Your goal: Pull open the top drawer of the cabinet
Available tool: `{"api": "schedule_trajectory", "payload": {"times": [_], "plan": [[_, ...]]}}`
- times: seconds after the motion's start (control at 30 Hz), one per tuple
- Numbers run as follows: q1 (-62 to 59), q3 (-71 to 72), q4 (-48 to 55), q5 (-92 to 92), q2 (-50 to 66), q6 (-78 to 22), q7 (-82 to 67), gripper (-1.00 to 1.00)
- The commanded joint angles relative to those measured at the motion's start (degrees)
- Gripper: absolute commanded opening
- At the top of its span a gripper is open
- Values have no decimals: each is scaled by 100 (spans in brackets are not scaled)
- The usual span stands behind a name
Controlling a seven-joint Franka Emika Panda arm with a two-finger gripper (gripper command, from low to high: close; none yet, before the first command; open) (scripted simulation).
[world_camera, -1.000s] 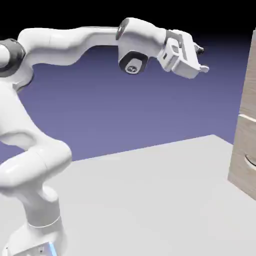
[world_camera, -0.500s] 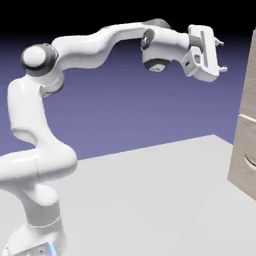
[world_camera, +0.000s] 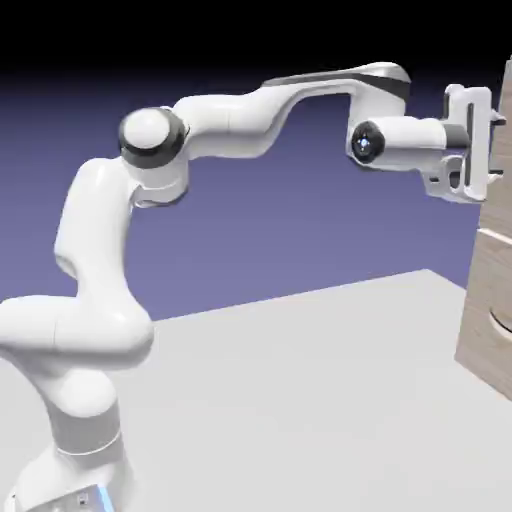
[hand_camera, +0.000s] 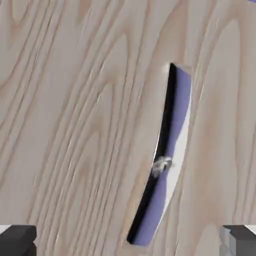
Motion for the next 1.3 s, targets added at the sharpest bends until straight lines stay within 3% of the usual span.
{"api": "schedule_trajectory", "payload": {"times": [0.0, 0.17, 0.47, 0.5, 0.9, 1.27], "plan": [[-208, 166, 123, 220, -18, -30, -16, 0], [-848, 678, 503, 899, -72, -123, -67, 0], [-1965, 1033, 2212, 491, -1045, 227, 1150, 0], [-1965, 1033, 2212, 491, -1045, 227, 1150, -100], [-353, 309, -72, 1003, 127, -291, -287, -100], [1873, -1300, -2056, 1146, 1148, -578, -1381, -100]]}}
